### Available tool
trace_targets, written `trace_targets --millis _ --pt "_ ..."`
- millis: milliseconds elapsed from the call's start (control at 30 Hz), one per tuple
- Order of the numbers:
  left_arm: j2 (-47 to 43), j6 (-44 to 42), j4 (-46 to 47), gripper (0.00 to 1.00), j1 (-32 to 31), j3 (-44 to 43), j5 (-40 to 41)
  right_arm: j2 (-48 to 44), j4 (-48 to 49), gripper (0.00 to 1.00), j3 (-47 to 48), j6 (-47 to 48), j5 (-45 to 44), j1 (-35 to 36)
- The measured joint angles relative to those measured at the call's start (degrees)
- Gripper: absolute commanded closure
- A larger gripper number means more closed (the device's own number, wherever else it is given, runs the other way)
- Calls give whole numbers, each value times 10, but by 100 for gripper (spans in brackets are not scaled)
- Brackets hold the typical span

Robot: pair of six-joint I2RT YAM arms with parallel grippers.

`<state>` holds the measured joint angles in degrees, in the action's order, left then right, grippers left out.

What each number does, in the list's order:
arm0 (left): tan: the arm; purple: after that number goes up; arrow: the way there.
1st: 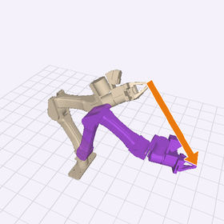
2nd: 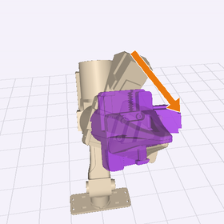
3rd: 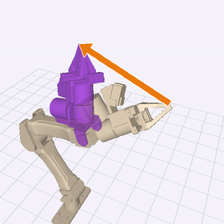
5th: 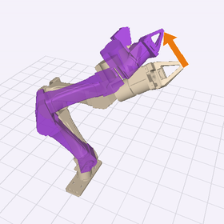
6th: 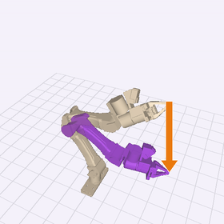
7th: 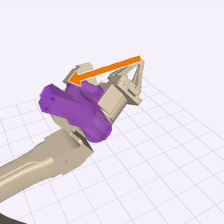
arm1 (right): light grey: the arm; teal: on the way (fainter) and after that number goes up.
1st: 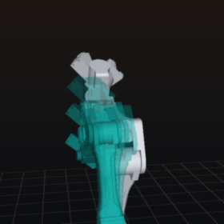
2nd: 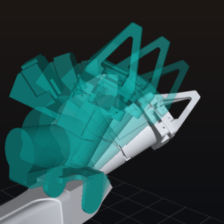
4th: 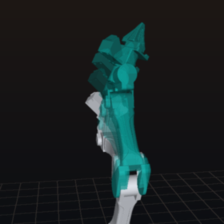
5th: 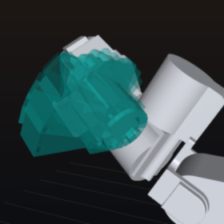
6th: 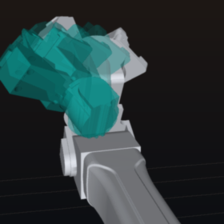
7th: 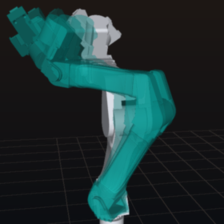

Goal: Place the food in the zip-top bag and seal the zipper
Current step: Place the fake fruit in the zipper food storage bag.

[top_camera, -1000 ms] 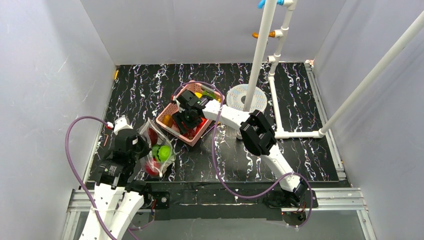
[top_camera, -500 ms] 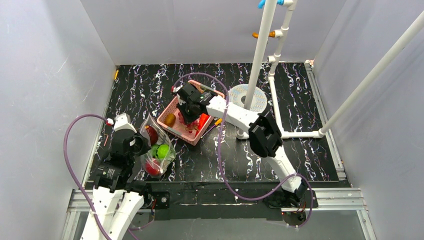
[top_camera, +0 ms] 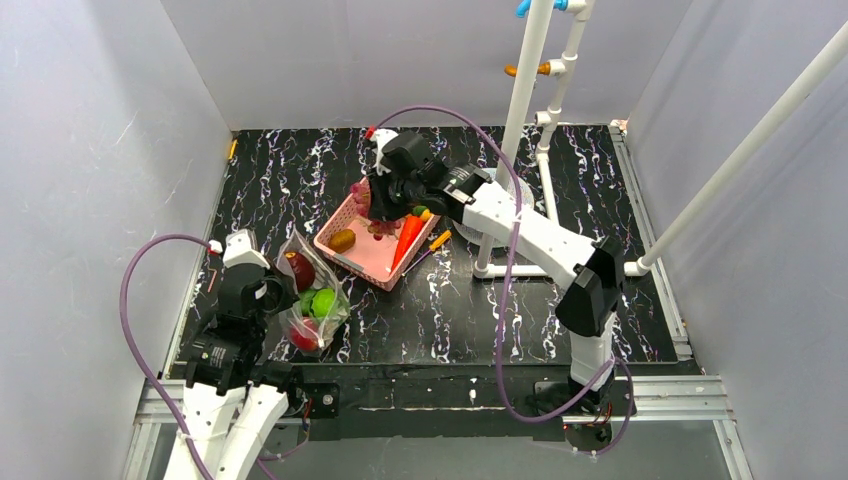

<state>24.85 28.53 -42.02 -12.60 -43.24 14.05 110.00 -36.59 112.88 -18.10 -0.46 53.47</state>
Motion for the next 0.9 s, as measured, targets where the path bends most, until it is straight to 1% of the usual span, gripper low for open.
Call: trace_targets --millis 100,233,300,367,567,733,900 --pt "-7 0 0 100 0 0 1 -32 29 99 -49 -46 44 0" --pt "-11 0 0 100 0 0 2 -103 117 99 -171 -123 107 13" --pt "-13 0 0 100 0 0 2 -141 169 99 -226 -160 126 33" --pt "-16 0 0 100 0 0 2 -168 213 99 -255 -183 129 61" --pt "-23 0 0 100 0 0 2 -188 340 99 -265 -240 125 139" --pt "-29 0 0 100 0 0 3 -180 399 99 -282 -302 107 157" --pt "-30 0 0 100 0 0 4 -142 412 99 -292 -361 69 160"
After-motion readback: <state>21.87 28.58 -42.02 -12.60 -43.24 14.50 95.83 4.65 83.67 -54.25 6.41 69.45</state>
